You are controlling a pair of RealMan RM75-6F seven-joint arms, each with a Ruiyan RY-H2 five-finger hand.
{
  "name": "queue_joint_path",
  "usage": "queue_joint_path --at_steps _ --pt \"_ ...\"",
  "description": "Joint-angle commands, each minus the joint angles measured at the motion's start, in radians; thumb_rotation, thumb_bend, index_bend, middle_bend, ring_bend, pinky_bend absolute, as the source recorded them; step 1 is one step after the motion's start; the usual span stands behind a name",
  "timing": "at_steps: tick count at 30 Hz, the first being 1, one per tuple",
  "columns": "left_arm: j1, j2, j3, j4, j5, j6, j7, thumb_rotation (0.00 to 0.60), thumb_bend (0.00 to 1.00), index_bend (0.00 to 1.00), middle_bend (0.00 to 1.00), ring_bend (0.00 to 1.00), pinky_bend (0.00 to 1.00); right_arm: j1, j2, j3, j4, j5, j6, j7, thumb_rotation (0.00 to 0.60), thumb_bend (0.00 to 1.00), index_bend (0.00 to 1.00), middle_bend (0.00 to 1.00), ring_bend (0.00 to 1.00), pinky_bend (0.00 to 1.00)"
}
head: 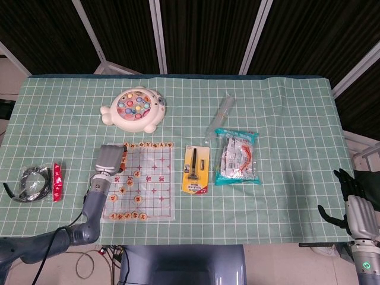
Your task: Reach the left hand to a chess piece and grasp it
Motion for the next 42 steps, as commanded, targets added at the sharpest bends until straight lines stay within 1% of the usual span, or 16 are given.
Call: queue_joint_path --at_steps 1,14,18,23,31,35,39,42 --pt "-0.002 -0.006 0.001 0.010 0.001 -0.004 -0.003 0.600 0.32 0.52 1.00 1.00 1.00 0.000 0.000 0.000 0.000 0.001 0.000 0.000 0.600 0.37 0.00 0.00 0.00 0.00" --pt "-0.005 -0.021 0.001 0.038 0.005 -0.008 -0.012 0.600 0.31 0.50 1.00 1.00 1.00 -0.001 0.002 0.002 -0.003 0.004 -0.001 0.000 0.600 0.37 0.00 0.00 0.00 0.00" --pt "-0.006 -0.020 0.001 0.041 0.003 -0.009 -0.009 0.600 0.30 0.47 1.00 1.00 1.00 -0.001 0.001 0.002 -0.003 0.005 0.000 -0.001 0.600 0.37 0.00 0.00 0.00 0.00" --pt "-0.005 -0.019 0.002 0.041 0.000 -0.008 -0.006 0.600 0.27 0.43 1.00 1.00 1.00 -0.001 0.001 0.002 -0.004 0.005 0.000 -0.005 0.600 0.37 0.00 0.00 0.00 0.00" --pt "0.001 -0.012 0.000 0.023 0.008 0.000 -0.018 0.600 0.26 0.42 1.00 1.00 1.00 -0.002 0.003 0.002 -0.007 0.008 0.000 -0.008 0.600 0.37 0.00 0.00 0.00 0.00" --pt "0.011 0.009 -0.006 -0.018 0.030 0.025 -0.042 0.600 0.26 0.42 1.00 1.00 1.00 -0.003 0.003 0.002 -0.007 0.006 0.003 -0.009 0.600 0.37 0.00 0.00 0.00 0.00" --pt "0.036 0.053 -0.012 -0.097 0.075 0.078 -0.086 0.600 0.26 0.41 1.00 0.99 1.00 -0.003 0.003 0.003 -0.006 0.004 0.006 -0.010 0.600 0.37 0.00 0.00 0.00 0.00" --pt "0.073 0.102 -0.007 -0.177 0.129 0.138 -0.134 0.600 0.25 0.39 0.96 0.95 0.95 -0.004 0.002 0.002 -0.005 0.002 0.007 -0.013 0.600 0.37 0.00 0.00 0.00 0.00"
